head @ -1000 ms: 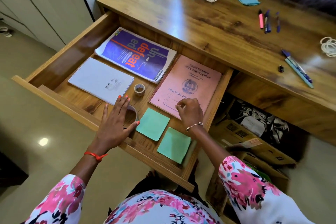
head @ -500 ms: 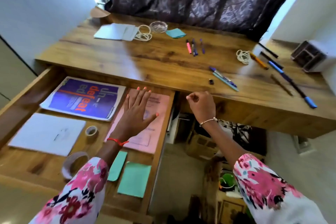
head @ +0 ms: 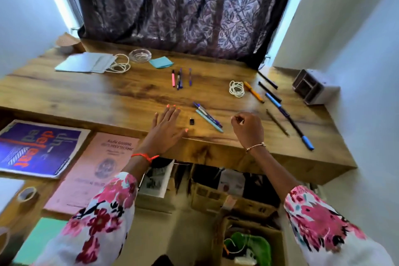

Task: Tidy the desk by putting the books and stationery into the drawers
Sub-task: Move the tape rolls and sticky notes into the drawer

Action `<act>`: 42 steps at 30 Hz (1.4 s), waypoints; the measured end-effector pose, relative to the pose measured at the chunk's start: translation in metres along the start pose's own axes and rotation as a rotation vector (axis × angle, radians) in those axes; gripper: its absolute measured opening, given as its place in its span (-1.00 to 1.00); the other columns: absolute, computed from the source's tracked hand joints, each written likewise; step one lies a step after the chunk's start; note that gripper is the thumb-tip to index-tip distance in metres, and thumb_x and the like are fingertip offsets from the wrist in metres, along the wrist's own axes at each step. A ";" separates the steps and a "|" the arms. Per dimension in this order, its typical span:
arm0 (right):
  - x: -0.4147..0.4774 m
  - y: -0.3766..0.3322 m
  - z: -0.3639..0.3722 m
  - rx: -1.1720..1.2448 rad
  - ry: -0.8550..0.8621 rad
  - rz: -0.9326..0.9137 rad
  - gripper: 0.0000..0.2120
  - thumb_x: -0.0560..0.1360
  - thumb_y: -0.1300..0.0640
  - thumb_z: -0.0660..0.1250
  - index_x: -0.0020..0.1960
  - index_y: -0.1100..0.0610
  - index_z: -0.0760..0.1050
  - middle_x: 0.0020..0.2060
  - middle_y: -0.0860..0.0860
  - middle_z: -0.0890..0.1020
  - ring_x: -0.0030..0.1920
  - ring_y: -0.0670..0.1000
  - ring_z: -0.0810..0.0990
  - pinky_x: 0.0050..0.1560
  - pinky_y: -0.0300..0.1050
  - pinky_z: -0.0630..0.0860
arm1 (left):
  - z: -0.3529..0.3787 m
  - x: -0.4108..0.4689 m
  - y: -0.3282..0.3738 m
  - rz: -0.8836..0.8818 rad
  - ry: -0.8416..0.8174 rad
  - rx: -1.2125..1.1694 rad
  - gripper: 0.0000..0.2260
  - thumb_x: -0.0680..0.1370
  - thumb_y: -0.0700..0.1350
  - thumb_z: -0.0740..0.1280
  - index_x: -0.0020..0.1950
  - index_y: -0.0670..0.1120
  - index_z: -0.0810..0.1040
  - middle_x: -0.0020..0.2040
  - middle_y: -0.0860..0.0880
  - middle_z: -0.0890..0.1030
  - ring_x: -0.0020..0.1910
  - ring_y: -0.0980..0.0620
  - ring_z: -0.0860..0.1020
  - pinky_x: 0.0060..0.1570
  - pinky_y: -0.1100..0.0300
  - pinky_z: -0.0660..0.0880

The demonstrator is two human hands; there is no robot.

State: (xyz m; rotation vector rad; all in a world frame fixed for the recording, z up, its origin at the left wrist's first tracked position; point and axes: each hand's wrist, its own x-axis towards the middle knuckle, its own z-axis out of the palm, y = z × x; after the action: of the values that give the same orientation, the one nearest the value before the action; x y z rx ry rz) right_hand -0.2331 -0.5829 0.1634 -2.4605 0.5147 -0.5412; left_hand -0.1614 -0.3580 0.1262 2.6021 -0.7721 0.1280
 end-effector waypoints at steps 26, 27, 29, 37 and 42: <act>0.037 -0.055 0.122 -0.093 -0.461 0.042 -0.79 0.51 0.19 0.25 0.00 0.34 0.52 0.02 0.23 0.58 0.04 0.18 0.57 -0.03 -0.03 0.48 | 0.047 0.013 -0.060 -0.104 -0.263 0.090 0.00 0.21 0.48 -0.52 0.51 -0.04 -0.15 0.42 0.07 -0.31 0.41 0.13 -0.31 0.41 -0.06 -0.26; 0.038 -0.055 0.123 -0.105 -0.459 0.034 -0.80 0.51 0.20 0.24 0.00 0.34 0.52 0.02 0.23 0.58 0.04 0.18 0.57 -0.04 -0.02 0.48 | 0.047 0.012 -0.062 -0.097 -0.268 0.064 0.00 0.22 0.49 -0.50 0.52 -0.04 -0.14 0.43 0.07 -0.30 0.41 0.14 -0.30 0.41 -0.05 -0.26; 0.035 -0.056 0.124 -0.115 -0.466 0.022 -0.81 0.50 0.19 0.26 -0.02 0.32 0.52 -0.01 0.21 0.60 0.01 0.17 0.58 -0.13 -0.05 0.46 | 0.046 0.006 -0.066 -0.094 -0.271 0.007 -0.01 0.24 0.51 -0.45 0.52 -0.04 -0.13 0.46 0.08 -0.24 0.42 0.15 -0.29 0.42 -0.02 -0.28; -0.004 -0.072 0.129 0.005 -0.454 -0.034 -0.80 0.45 0.08 0.33 -0.27 0.20 0.49 -0.24 0.11 0.53 -0.23 0.03 0.49 -0.29 -0.18 0.31 | 0.021 -0.089 -0.077 -0.219 -0.102 -0.031 -0.14 0.38 0.46 -0.35 0.52 -0.03 -0.06 0.48 0.10 -0.15 0.47 0.15 -0.19 0.42 0.06 -0.22; -0.052 -0.107 0.141 0.074 -0.499 -0.142 -0.81 0.44 0.06 0.34 -0.13 0.20 0.58 -0.13 0.09 0.62 -0.09 0.06 0.59 -0.10 -0.03 0.57 | -0.003 -0.158 -0.098 -0.323 -0.002 0.013 -0.16 0.41 0.43 -0.32 0.50 -0.09 0.01 0.48 0.06 -0.08 0.47 0.13 -0.13 0.45 0.01 -0.16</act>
State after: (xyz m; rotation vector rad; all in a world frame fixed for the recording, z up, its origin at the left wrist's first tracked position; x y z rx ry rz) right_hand -0.1836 -0.4149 0.1059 -2.4479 0.1154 0.0119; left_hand -0.2416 -0.2035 0.0609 2.6993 -0.3434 0.0341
